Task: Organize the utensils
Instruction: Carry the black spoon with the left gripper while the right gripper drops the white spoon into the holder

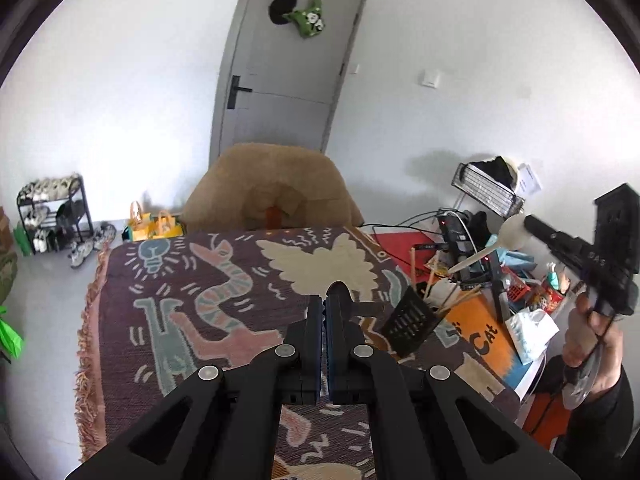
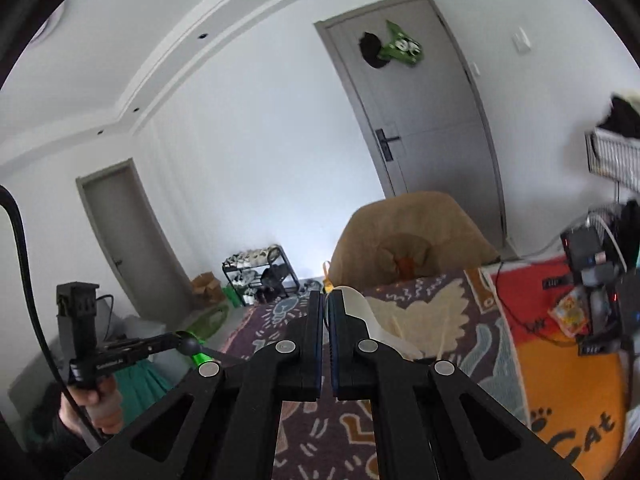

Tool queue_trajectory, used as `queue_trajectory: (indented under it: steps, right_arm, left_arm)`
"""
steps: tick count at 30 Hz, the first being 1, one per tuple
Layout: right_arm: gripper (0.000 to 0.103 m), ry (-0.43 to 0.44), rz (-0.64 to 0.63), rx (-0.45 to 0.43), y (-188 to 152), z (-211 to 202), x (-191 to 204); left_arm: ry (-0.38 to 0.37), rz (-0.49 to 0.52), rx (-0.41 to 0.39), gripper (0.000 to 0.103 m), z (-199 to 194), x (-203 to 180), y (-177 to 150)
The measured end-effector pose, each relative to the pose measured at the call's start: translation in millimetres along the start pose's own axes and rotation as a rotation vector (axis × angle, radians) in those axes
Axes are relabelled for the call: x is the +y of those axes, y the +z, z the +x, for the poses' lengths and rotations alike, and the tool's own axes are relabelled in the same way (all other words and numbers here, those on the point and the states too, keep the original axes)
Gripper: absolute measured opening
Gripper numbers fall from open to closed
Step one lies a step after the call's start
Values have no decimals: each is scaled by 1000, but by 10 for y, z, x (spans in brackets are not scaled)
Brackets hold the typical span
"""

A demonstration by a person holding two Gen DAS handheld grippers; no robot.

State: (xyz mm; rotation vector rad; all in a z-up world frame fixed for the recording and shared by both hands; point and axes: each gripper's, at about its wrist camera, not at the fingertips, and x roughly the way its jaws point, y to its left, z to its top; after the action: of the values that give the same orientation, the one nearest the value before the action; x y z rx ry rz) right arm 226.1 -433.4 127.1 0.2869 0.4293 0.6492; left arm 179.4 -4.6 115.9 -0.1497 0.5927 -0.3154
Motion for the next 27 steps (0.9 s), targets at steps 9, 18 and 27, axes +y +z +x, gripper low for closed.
queue_trajectory:
  steps: [9, 18, 27]
  right_arm:
    - [4, 50, 135, 38, -254, 45, -473]
    - [6, 22, 181, 85, -390, 286, -736]
    - [68, -27, 170, -9, -462, -118, -837]
  left_arm:
    - [-1, 13, 63, 0, 370, -225, 76]
    - [11, 64, 87, 0, 649, -519, 218]
    - [26, 146, 108, 0, 889, -843, 463]
